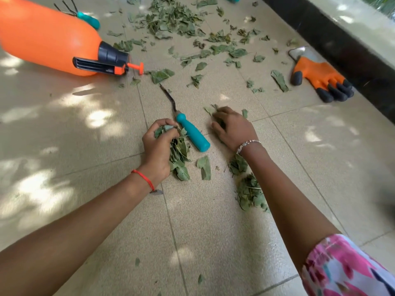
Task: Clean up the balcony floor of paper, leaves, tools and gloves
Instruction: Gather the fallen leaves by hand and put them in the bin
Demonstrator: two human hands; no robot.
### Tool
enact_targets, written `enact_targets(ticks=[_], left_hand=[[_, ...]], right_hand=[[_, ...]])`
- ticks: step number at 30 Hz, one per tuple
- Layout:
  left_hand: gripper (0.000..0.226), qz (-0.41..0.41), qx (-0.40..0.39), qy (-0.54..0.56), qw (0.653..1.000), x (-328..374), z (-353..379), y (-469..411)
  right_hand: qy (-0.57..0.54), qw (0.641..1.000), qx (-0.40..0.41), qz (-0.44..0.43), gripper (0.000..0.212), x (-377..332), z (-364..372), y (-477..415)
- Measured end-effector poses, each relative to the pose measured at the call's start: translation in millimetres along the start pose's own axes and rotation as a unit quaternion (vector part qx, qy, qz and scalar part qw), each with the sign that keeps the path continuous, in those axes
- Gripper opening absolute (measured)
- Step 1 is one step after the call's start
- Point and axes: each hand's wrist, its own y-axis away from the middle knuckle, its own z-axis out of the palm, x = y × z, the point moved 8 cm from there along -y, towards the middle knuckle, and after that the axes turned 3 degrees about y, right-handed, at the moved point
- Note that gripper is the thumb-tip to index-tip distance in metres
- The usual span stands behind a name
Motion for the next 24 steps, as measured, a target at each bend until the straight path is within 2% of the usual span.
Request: enact_targets(ticks=[3, 8, 11, 12, 14, 16, 21, 24], left_hand=[[0.033, 0.004, -0.001, -0.001, 1.0, -0.6, 0.6, -0.2], [0.034, 0.004, -0.005, -0.01, 1.0, -4.0, -0.6, -1.8], [0.034, 0.005, -0.003, -0.014, 1.0, -4.2, -1.4, -2.7], [0.034, 0.004, -0.002, -0.014, 1.0, -4.4, -1.4, -2.5], [0.034, -0.001, -0.003, -0.01, 1.0, -5.0, -1.0, -0.7], [0.034, -0.003, -0.003, -0.013, 1.0, -4.3, -0.9, 1.2], [0.034, -0.016, 0.004, -0.006, 1.0, -4.2, -1.8, 6.4], [0.034, -0.018, -0.008, -0.016, 1.0, -2.6, -1.6, 14.8]], right_hand=[[0.019, 0.996, 0.091, 0.009, 0.032, -4.4, -19.5, 8.4], [0.005, 0.999, 0.031, -0.033, 0.031, -12.2, -0.4, 7.9], [-0.008, 0.989, 0.143, 0.033, 0.03, 1.9, -19.6, 17.5], [-0.009, 0.986, 0.152, 0.065, 0.03, 11.1, -21.4, 18.7], [-0.003, 0.99, 0.09, 0.105, 0.042, 30.2, -11.0, 18.8], [-0.027, 0.996, 0.011, 0.089, 0.048, 38.1, 2.2, 20.6], [-0.153, 0.986, -0.058, 0.0, 0.037, 11.9, 3.6, 54.6], [-0.255, 0.966, -0.05, 0.01, 0.024, -1.6, -4.5, 84.1]])
